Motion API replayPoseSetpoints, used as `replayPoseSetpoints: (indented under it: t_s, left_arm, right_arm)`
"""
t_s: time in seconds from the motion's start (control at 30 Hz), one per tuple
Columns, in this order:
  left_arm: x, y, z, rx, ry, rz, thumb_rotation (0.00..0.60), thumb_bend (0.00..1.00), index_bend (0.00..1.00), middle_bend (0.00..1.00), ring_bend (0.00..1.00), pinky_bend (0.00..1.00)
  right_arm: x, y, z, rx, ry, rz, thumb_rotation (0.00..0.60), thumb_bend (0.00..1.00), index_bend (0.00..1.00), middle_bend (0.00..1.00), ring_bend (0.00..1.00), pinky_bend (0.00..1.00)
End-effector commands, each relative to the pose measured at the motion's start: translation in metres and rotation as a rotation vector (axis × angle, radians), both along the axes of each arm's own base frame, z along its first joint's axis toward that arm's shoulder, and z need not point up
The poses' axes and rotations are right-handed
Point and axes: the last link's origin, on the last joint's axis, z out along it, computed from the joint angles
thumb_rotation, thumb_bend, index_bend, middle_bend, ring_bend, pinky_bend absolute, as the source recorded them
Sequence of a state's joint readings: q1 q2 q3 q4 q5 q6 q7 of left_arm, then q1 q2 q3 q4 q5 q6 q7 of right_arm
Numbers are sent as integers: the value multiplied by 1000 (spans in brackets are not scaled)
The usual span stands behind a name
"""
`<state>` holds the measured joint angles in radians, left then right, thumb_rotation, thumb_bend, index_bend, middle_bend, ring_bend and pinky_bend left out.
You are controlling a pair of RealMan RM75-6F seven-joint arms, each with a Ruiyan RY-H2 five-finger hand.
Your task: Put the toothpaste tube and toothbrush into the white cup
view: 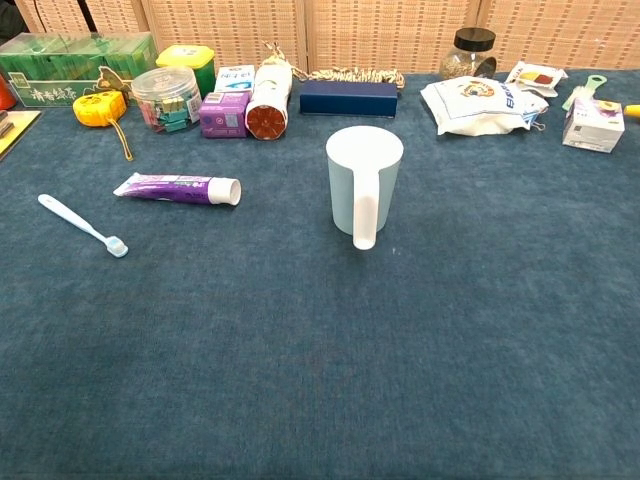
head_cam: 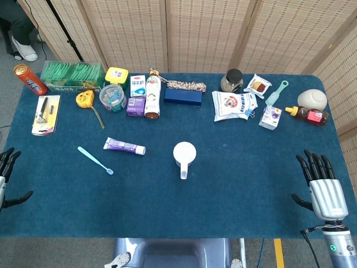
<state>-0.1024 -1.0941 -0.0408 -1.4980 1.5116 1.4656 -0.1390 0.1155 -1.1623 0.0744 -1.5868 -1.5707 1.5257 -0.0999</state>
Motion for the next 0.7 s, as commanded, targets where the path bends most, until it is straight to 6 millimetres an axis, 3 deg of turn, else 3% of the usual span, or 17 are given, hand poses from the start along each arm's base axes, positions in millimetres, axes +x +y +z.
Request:
replayPoseSetpoints:
  t_s: [0.03, 0.27, 0.37, 0.7]
  left_arm:
    - [4, 15, -2, -23, -8, -30, 600, 117, 0, 0, 0, 0]
    - [20, 60, -17, -126, -14, -96, 600, 118, 0, 0, 0, 0]
    - [35, 84, -33, -177, -10, -157, 600, 119, 0, 0, 0, 0]
    - [67, 134, -78, -244, 68, -216, 600, 119, 0, 0, 0, 0]
  right_arm:
    - [0, 0, 0, 2, -3, -3, 600, 0, 0, 0, 0, 0]
    - [1, -1, 2, -4, -10, -3, 600, 0, 0, 0, 0, 0]
    - [0, -3, 4, -8, -16, -9, 600, 0, 0, 0, 0, 0]
    - [1, -4, 3, -5, -19, -9, 600, 0, 0, 0, 0, 0]
